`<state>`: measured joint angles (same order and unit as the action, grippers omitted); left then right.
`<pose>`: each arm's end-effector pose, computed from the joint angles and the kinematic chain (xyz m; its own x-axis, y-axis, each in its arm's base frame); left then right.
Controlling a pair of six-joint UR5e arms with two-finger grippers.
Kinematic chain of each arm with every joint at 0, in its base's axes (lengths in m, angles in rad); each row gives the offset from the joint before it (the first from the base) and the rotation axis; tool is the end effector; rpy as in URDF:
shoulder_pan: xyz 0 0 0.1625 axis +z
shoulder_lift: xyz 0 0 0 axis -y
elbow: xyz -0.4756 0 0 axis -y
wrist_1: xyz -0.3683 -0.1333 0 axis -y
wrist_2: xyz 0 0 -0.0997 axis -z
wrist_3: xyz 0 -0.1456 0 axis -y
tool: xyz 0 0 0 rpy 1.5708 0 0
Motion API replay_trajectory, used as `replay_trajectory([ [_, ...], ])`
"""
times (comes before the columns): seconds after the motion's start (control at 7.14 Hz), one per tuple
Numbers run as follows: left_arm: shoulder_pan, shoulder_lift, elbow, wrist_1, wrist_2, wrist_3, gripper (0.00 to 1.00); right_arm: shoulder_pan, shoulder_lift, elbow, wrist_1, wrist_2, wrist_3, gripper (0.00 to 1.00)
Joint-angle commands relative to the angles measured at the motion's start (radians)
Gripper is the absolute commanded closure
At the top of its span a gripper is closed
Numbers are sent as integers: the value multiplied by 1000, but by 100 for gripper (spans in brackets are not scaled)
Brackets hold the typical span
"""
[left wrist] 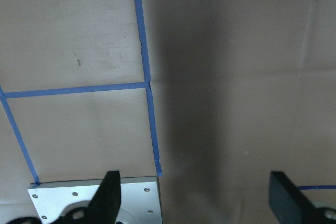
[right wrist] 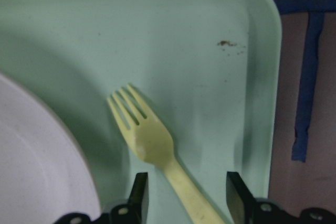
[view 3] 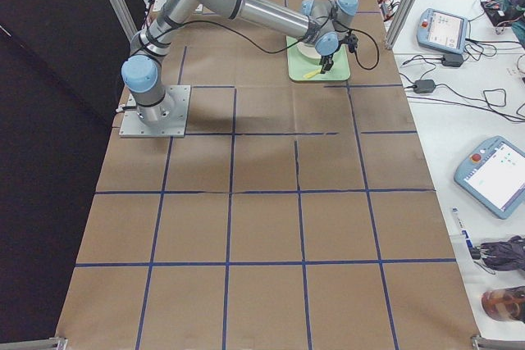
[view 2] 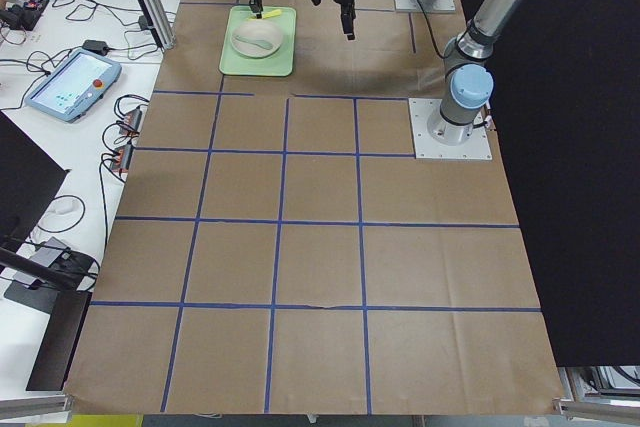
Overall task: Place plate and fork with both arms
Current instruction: 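Carry the fork beside the plate and lower it onto the tray, then open the right gripper and raise it away from the tray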
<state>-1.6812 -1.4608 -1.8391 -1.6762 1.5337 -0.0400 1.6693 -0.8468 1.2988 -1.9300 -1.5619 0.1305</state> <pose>-0.1786 -0.3523 0.4107 -0.9978 0.0620 0.0254 0.0665 0.9628 0.2619 0.2059 -0.7153 0.2037 -0.9995 0.0323 0.0033 0.0324 0.9951 0.0930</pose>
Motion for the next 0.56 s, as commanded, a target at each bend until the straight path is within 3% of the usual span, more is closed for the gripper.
replay_trajectory([
  [0.0, -2, -6, 0, 4, -4, -1, 0, -8, -29, -4, 6, 3, -2, 0],
  [0.42, -6, 8, -17, 4, -3, 0, 0, -13, -188, 26, 107, -4, -78, 0],
])
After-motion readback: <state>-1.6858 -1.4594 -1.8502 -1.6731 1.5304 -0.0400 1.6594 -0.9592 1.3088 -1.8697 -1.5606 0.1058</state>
